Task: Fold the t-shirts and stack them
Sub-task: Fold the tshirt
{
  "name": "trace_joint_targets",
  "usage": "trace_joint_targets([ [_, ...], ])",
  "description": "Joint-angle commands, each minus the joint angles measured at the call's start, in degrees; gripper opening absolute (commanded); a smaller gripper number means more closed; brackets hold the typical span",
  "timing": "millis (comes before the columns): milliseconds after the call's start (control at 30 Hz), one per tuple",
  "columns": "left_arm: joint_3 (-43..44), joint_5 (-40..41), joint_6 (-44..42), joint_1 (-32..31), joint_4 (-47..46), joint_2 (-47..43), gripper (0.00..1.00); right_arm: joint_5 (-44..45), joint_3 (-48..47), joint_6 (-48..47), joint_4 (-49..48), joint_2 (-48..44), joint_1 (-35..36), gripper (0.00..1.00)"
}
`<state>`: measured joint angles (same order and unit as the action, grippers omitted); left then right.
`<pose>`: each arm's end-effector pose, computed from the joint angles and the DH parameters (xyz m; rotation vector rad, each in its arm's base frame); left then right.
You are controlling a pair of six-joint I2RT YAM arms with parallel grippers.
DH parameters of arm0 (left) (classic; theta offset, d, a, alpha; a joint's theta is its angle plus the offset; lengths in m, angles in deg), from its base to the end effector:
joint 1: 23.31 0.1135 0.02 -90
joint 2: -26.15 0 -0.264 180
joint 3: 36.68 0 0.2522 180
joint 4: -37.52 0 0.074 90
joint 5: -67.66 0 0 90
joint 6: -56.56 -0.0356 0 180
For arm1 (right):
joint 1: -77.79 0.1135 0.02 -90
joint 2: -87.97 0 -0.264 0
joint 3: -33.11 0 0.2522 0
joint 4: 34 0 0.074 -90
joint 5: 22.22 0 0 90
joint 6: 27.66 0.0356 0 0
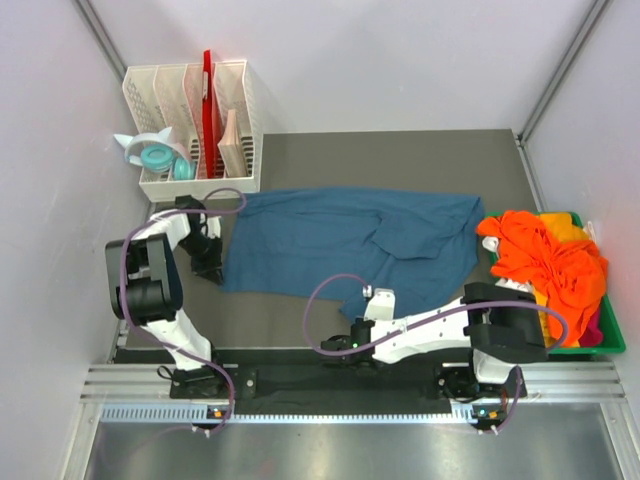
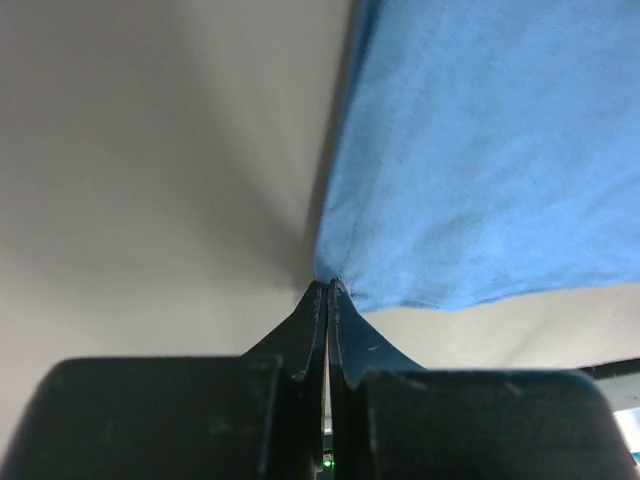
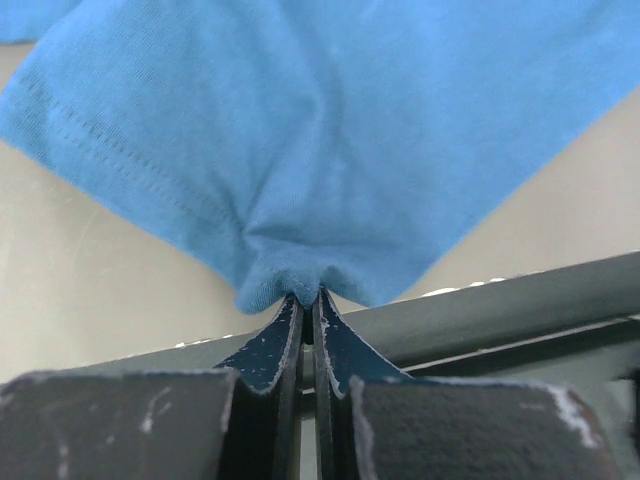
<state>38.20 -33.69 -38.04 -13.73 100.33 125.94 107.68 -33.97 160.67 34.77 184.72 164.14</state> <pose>0.2950 0.0427 0.1586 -0.1271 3.0611 -0.2946 0.0390 0.2533 0.1506 0.1894 2.4302 -0.1435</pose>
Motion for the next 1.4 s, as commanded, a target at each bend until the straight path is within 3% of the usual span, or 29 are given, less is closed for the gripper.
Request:
trace_joint_targets([
  [0, -0.22, -4.63, -1.90, 0.17, 0.25, -8.28, 0.00, 5.35, -4.06, 3.45, 8.96, -3.76, 0.92, 0.00],
  [167, 1.80, -9.47, -3.57, 0.17, 1.92, -15.75, 0.00, 8.08, -7.41, 5.91, 16.71, -7.18, 1.19, 0.00],
  [367, 2.25, -9.83, -3.75, 0.17, 3.15, -19.18, 0.00, 9.58, -8.55, 9.08, 25.31, -9.99, 1.19, 0.00],
  [867, 4.35, -8.07, -2.17, 0.17, 3.24, -24.81, 0.00, 17.75, -12.59, 2.58, 28.49, -18.08, -4.07, 0.00],
  [1067, 6.29, -8.07, -1.20, 0.26, 1.92, -25.70, 0.00, 23.46, -17.24, -6.72, 27.19, -20.28, -12.41, 0.00],
  [1100, 6.64, -7.98, -0.94, 0.26, 1.83, -25.52, 0.00, 24.51, -17.60, -11.96, 25.87, -20.63, -13.65, 0.00],
  [1367, 10.15, -6.75, 1.70, 0.17, -2.21, -21.92, 0.00, 23.12, -15.68, -41.76, 3.11, -27.05, -29.38, 0.00],
])
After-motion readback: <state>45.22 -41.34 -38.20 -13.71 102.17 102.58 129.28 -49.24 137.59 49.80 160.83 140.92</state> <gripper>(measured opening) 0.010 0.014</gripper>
